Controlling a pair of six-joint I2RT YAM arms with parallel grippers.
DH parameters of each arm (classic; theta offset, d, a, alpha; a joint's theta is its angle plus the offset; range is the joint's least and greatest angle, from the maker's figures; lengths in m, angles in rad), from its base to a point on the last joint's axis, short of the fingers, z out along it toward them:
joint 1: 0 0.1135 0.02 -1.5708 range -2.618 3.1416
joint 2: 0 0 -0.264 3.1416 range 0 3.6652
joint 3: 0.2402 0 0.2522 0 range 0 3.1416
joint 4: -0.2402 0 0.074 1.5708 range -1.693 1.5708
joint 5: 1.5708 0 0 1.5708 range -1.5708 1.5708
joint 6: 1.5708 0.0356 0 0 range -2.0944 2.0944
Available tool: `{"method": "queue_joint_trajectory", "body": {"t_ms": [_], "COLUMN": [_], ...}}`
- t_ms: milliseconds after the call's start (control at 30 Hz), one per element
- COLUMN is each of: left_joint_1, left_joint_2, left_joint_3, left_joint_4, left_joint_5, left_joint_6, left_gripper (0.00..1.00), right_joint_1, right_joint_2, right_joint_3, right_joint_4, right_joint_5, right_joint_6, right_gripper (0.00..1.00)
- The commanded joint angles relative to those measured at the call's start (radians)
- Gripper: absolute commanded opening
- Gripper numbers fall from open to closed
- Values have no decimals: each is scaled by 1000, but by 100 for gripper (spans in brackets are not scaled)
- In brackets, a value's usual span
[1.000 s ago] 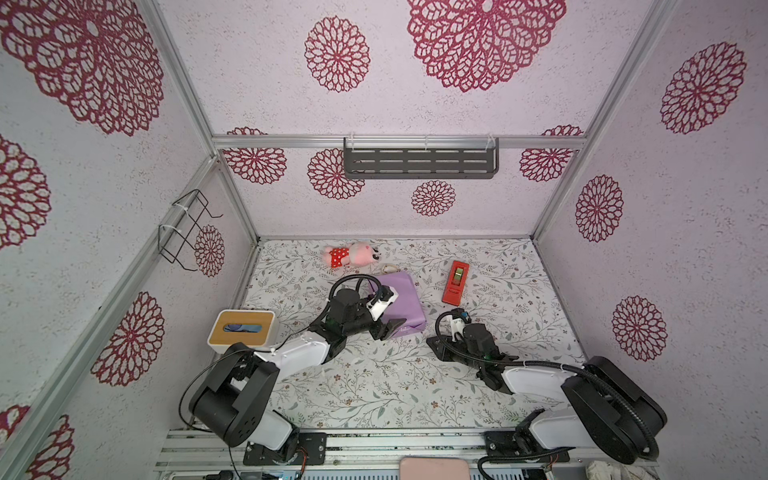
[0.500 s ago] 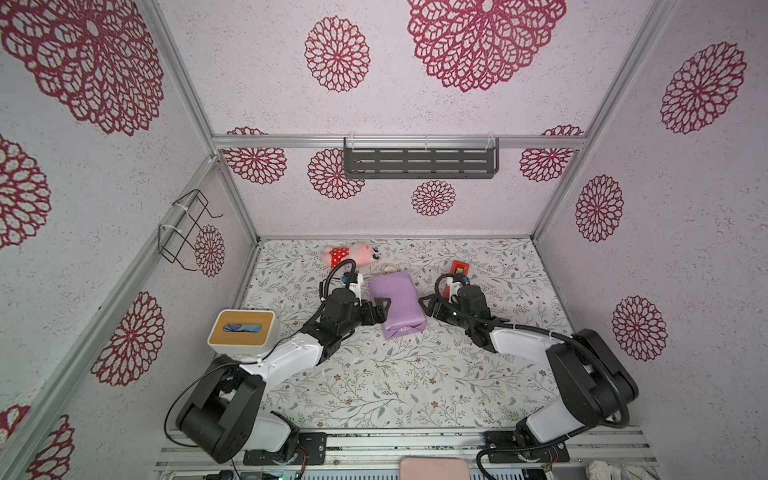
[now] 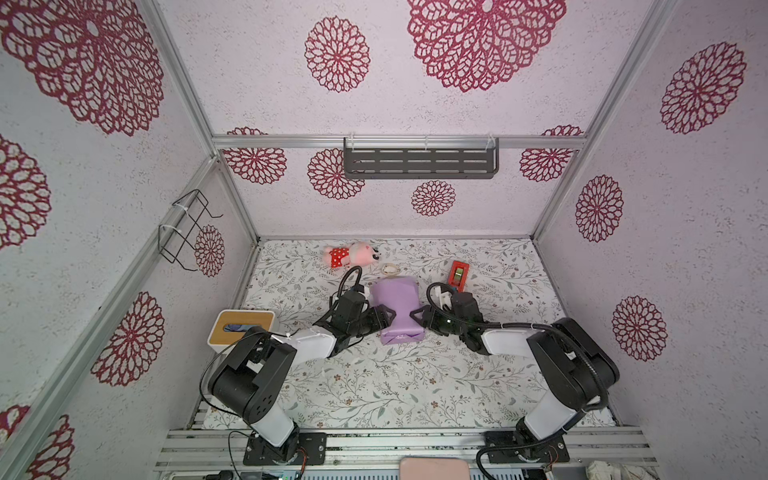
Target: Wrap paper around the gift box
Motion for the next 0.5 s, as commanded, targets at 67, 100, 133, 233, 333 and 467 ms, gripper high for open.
{"method": "queue_joint_trajectory", "body": {"t_ms": [67, 100, 133, 233, 333, 467], "left_joint_1": [-95, -100, -99, -93, -80, -61], "left_joint_2": [-152, -187, -216, -316, -344, -251], "left_joint_3": [-150, -184, -206, -227, -208, -136], "left_joint_4": [59, 55, 40, -83, -136, -112], "left_joint_5": [11, -7, -18, -95, -128, -89], "left_joint_6": [-139, -154, -160, -113, -91, -80], "left_gripper": [73, 74, 77, 87, 94, 94], "right_joint_1": [86, 90, 89, 83, 64, 59], "right_joint_2": [-174, -209, -241, -340, -355, -231], "right_joint_3": [-145, -175, -195, -207, -165, -60], "right_joint_4": [23, 6, -19, -159, -221, -202], "right_joint_5": [-11, 6, 26, 125, 167, 111], "right_joint_6": [74, 82, 81, 39, -4, -33], "right_gripper": [62, 65, 68, 77, 83, 84]}}
